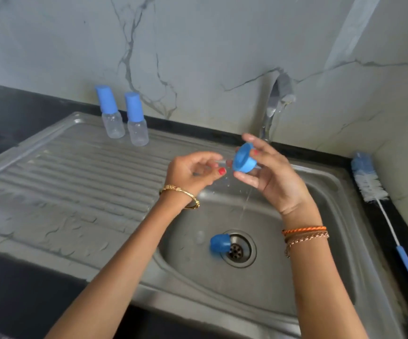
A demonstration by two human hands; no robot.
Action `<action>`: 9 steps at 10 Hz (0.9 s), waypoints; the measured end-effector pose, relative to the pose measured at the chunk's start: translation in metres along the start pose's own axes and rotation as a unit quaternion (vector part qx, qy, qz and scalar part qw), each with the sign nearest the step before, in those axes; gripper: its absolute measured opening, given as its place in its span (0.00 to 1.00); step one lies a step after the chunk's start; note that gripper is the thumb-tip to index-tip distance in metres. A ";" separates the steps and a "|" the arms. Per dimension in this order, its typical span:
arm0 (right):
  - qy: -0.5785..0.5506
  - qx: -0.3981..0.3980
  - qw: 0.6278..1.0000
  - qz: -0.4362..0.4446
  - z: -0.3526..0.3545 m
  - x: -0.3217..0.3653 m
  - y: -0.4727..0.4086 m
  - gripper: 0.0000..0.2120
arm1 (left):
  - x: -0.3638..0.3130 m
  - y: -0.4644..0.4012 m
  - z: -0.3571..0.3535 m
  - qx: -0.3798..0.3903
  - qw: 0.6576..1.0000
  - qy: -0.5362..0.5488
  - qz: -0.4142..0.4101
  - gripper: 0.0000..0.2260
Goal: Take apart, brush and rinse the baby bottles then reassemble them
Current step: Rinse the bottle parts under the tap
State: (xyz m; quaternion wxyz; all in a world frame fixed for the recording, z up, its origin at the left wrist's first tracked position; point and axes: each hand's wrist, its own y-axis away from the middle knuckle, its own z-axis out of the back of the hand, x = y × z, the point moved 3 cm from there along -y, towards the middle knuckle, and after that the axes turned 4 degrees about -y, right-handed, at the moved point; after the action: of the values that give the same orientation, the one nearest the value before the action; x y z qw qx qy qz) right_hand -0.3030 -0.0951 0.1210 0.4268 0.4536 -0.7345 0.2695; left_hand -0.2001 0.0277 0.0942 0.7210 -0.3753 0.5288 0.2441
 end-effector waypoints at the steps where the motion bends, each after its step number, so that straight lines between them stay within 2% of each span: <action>1: 0.105 -0.081 0.990 -0.042 0.011 -0.054 -0.006 0.11 | 0.032 0.014 0.029 -0.040 0.994 0.007 0.099 0.13; 2: 0.691 -0.059 0.709 -0.127 0.024 -0.127 -0.007 0.16 | 0.064 0.028 0.063 -0.056 0.988 -0.056 0.135 0.13; 3: 0.727 -0.029 0.676 -0.112 0.011 -0.151 -0.012 0.21 | 0.082 0.036 0.105 -0.058 0.983 -0.123 0.121 0.13; 4: 0.731 -0.038 0.680 -0.050 -0.035 -0.140 -0.029 0.21 | 0.087 0.044 0.149 -0.072 0.976 -0.178 0.102 0.10; 5: 0.642 -0.040 0.764 0.038 -0.084 -0.121 -0.037 0.21 | 0.092 0.059 0.184 -0.099 0.967 -0.211 0.104 0.09; 6: 0.561 -0.002 0.825 0.066 -0.149 -0.131 -0.051 0.23 | 0.101 0.078 0.239 -0.168 0.950 -0.235 0.119 0.08; 7: 0.518 0.053 0.852 0.052 -0.209 -0.164 -0.066 0.23 | 0.104 0.093 0.289 -0.221 0.924 -0.277 0.146 0.08; 9: 0.549 0.159 0.820 0.030 -0.298 -0.252 -0.088 0.23 | 0.117 0.105 0.371 -0.276 0.868 -0.348 0.223 0.10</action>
State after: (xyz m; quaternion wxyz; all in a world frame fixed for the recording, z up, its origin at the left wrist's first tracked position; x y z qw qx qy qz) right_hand -0.0536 0.2089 0.0483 0.6728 0.2695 -0.3392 0.5997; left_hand -0.0261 0.3819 0.0125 0.6515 -0.3215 0.2241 0.6496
